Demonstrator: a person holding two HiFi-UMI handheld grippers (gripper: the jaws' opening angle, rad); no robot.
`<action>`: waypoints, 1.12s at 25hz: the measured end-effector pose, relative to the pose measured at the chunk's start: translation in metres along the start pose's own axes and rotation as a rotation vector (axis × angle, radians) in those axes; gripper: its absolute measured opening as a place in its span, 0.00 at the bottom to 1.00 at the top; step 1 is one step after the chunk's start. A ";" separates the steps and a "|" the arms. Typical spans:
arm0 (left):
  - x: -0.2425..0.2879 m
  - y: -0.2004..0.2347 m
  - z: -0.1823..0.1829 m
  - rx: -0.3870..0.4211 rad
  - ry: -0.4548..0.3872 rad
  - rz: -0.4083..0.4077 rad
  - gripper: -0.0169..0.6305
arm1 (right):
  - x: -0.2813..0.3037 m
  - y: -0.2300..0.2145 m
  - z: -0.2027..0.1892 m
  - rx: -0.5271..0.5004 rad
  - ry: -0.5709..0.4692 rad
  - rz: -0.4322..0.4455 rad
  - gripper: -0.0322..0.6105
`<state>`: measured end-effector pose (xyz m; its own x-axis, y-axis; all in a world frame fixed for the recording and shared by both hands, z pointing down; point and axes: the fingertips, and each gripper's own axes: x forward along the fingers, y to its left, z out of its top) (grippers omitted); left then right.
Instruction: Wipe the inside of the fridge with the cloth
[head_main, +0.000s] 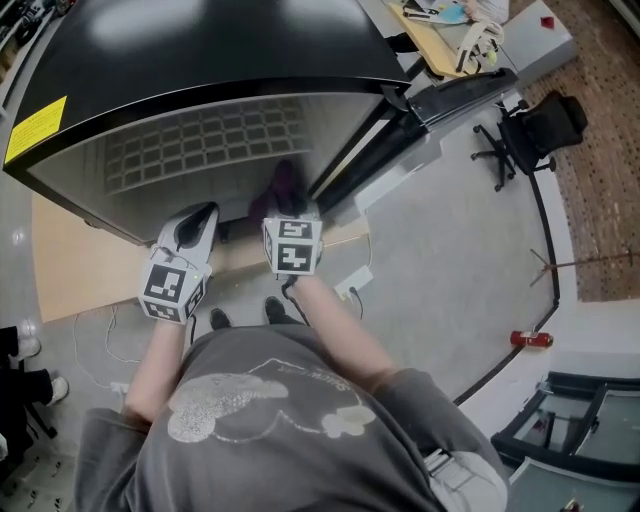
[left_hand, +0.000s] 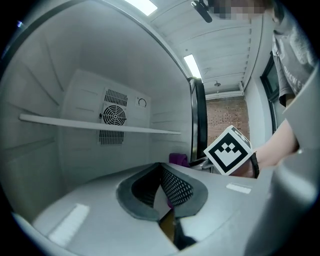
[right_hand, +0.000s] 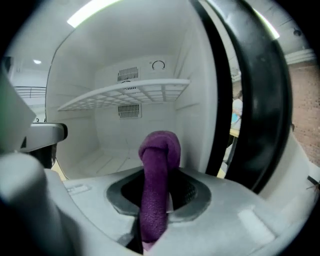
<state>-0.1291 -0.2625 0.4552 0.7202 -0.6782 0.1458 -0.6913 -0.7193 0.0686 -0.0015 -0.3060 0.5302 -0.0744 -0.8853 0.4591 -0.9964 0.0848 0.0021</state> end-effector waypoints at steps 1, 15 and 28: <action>-0.001 -0.001 -0.002 -0.003 0.002 -0.005 0.05 | -0.003 -0.001 -0.002 0.002 -0.001 -0.003 0.17; -0.023 -0.005 -0.010 -0.031 0.008 -0.022 0.05 | -0.032 0.053 0.007 -0.052 -0.118 0.096 0.17; -0.019 -0.030 0.009 -0.036 -0.053 0.267 0.05 | -0.066 0.065 0.035 -0.179 -0.229 0.520 0.17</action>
<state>-0.1215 -0.2299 0.4417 0.5134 -0.8509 0.1115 -0.8581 -0.5086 0.0701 -0.0625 -0.2579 0.4692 -0.5771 -0.7815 0.2370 -0.8062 0.5914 -0.0129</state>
